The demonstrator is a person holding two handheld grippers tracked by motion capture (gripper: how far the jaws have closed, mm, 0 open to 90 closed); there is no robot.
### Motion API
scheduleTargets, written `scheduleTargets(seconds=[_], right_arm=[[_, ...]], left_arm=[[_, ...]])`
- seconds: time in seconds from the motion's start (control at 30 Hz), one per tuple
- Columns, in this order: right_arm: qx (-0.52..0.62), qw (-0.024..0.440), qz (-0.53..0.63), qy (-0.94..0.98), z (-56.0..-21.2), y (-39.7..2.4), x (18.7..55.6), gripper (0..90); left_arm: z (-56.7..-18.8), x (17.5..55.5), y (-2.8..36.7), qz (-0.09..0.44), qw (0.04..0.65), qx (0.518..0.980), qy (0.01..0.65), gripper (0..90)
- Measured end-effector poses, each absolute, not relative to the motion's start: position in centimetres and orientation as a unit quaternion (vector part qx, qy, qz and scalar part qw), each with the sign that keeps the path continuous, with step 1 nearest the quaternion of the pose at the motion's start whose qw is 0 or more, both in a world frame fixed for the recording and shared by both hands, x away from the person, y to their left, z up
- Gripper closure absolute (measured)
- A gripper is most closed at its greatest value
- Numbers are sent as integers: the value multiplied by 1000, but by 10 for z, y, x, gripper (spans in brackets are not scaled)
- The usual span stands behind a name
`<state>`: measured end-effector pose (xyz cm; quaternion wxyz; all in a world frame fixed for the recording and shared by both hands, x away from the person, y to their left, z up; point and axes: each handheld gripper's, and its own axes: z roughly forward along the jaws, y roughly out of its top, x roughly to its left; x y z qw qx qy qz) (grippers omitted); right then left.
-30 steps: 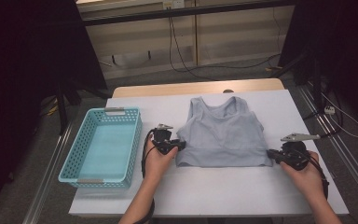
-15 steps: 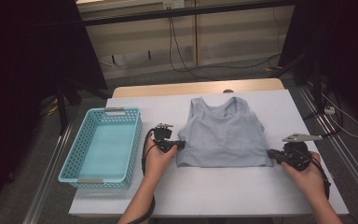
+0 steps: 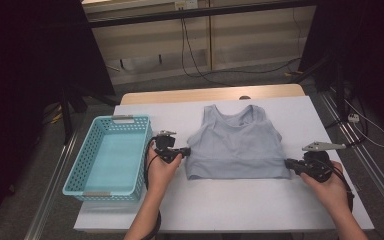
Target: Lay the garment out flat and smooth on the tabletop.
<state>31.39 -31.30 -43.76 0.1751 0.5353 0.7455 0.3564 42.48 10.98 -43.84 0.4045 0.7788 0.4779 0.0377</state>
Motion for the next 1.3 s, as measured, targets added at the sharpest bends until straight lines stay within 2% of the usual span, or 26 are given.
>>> scheduleTargets(seconds=[0.3,0.47,0.6,0.8,1.0,1.13,1.3], right_arm=[[548,183,340,742,-446,-316,321,848],[536,208,346,741,-439,-312,319,732],[527,209,364,738,-433,-306,319,649],[503,204,381,749,-429,-288,326,607],[474,193,383,769,-429,-265,335,610],[459,188,384,779,-430,-254,339,622],[440,179,383,792,-431,-238,344,638]], left_arm=[[-445,428,104,29,406,784,469,867],[-445,427,105,32,408,785,464,860],[-445,425,107,36,409,785,463,831],[-443,419,113,42,404,787,464,689],[-441,413,117,72,401,793,453,463],[-442,410,117,64,397,795,453,392],[-441,405,113,64,396,800,447,358]])
